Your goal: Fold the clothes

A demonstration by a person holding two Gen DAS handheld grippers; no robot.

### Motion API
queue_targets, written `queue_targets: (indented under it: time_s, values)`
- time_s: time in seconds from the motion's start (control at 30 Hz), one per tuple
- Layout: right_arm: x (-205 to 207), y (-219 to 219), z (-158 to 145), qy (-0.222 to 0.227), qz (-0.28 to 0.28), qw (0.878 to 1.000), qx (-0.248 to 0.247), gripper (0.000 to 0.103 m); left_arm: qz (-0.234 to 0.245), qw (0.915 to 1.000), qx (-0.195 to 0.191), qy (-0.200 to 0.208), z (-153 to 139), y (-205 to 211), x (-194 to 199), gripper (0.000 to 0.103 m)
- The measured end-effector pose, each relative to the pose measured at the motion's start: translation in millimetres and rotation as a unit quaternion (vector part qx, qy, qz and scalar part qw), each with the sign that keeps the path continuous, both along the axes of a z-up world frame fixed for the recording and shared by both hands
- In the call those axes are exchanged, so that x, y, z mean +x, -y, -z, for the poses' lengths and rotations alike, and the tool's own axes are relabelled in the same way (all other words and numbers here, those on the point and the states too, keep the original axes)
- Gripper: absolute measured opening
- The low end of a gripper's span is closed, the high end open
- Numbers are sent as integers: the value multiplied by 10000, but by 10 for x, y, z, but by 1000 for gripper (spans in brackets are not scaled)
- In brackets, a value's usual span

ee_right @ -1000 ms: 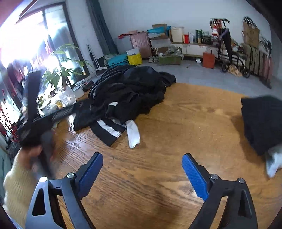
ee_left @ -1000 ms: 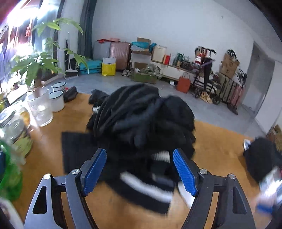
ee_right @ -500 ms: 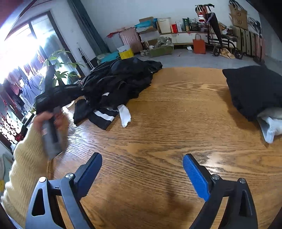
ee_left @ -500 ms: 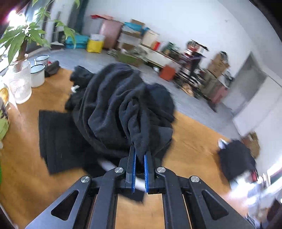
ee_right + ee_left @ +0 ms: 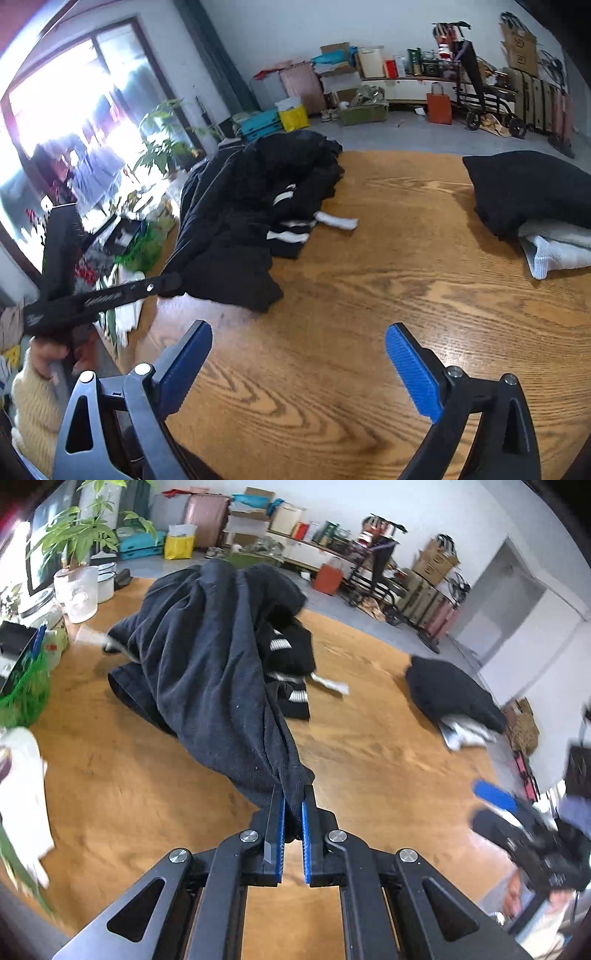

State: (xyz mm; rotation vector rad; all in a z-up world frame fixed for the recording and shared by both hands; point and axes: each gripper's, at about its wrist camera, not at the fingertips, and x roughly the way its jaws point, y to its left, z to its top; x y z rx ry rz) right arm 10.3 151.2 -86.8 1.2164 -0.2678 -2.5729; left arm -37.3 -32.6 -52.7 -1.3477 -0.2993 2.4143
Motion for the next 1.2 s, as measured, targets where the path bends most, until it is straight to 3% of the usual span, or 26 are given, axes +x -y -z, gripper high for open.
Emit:
queue_targets:
  time_s: [0.2, 0.4, 0.67, 0.7, 0.73, 0.83, 0.9, 1.0, 1.2]
  values:
    - [-423, 387, 140, 367, -270, 9989, 142, 96, -48, 9998, 206, 28, -37, -73, 383, 7]
    - [-727, 779, 157, 465, -523, 9975, -83, 97, -27, 9982, 589, 133, 95, -23, 567, 7]
    - [-1182, 1501, 526, 659, -834, 9925, 604, 94, 66, 9972, 711, 235, 391, 0, 631, 7]
    - [-1237, 1562, 596, 696, -842, 9918, 669, 85, -11, 9968, 739, 292, 433, 50, 616, 7]
    - [-1265, 1589, 656, 740, -888, 9913, 629, 66, -104, 9963, 774, 357, 476, 107, 598, 7]
    - [-1301, 1615, 810, 856, -1043, 9902, 352, 27, -300, 9940, 925, 496, 558, 231, 565, 7]
    - [-1252, 1580, 827, 769, -1104, 9908, 174, 18, -375, 9930, 978, 537, 572, 280, 558, 7]
    - [-1137, 1510, 742, 541, -1101, 9924, 61, 12, -313, 9941, 942, 428, 462, 252, 602, 7]
    - [-768, 1101, 116, -239, -826, 9937, -721, 3, -139, 9979, 630, 41, 73, 121, 796, 7]
